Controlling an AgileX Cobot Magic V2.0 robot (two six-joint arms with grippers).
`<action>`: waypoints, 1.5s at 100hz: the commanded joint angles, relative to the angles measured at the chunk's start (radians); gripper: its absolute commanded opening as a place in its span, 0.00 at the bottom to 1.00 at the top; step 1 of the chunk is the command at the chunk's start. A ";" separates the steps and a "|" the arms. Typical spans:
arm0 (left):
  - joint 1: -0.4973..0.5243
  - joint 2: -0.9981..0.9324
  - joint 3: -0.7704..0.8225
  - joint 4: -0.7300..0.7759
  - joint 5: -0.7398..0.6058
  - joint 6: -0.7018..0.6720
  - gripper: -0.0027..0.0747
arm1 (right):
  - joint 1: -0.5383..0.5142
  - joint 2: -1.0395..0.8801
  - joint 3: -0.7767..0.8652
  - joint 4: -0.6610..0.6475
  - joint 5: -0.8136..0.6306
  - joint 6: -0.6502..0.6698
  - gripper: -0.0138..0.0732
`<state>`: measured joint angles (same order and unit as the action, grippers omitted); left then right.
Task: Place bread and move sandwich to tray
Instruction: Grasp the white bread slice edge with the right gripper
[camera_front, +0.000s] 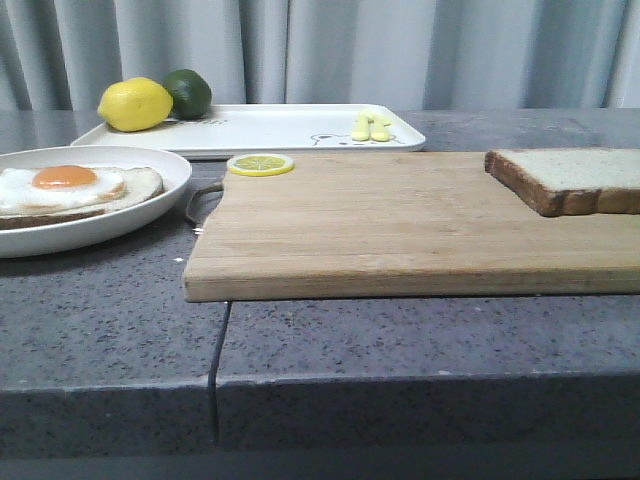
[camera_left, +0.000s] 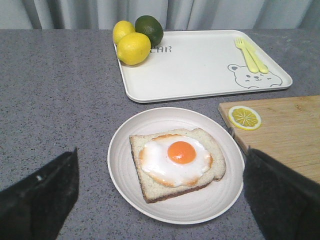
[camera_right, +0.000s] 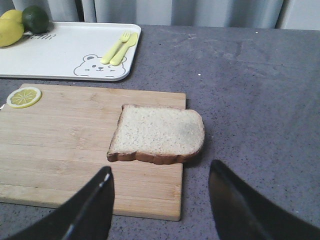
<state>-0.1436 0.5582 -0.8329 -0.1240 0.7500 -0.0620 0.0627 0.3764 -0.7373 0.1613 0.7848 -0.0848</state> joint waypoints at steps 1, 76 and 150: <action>-0.007 0.009 -0.030 -0.005 -0.076 -0.009 0.83 | 0.000 0.018 -0.032 0.014 -0.083 0.001 0.65; -0.007 0.009 -0.030 -0.005 -0.076 -0.009 0.83 | -0.266 0.509 -0.033 0.733 -0.240 -0.525 0.65; -0.007 0.009 -0.030 -0.005 -0.076 -0.009 0.83 | -0.562 0.898 -0.032 1.232 0.012 -0.888 0.65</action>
<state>-0.1436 0.5582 -0.8329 -0.1224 0.7483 -0.0620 -0.4943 1.2606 -0.7390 1.3338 0.7701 -0.9493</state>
